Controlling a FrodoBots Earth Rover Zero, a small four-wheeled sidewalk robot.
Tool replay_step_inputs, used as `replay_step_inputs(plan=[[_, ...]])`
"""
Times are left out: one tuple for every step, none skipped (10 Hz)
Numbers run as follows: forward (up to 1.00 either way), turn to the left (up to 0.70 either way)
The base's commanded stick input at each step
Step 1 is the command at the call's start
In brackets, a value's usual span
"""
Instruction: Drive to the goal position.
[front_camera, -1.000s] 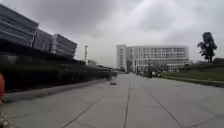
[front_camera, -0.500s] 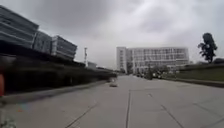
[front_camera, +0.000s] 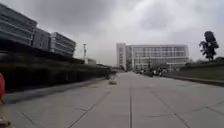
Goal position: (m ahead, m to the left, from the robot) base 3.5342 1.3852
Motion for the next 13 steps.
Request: replay_step_inputs(plan=[[0.7, 0.0], [0.7, 0.0], [0.7, 0.0], [0.7, 0.0], [0.7, 0.0], [0.7, 0.0], [0.7, 0.0], [0.7, 0.0], [0.7, 0.0], [0.7, 0.0], [0.7, 0.0], [0.7, 0.0], [0.7, 0.0]])
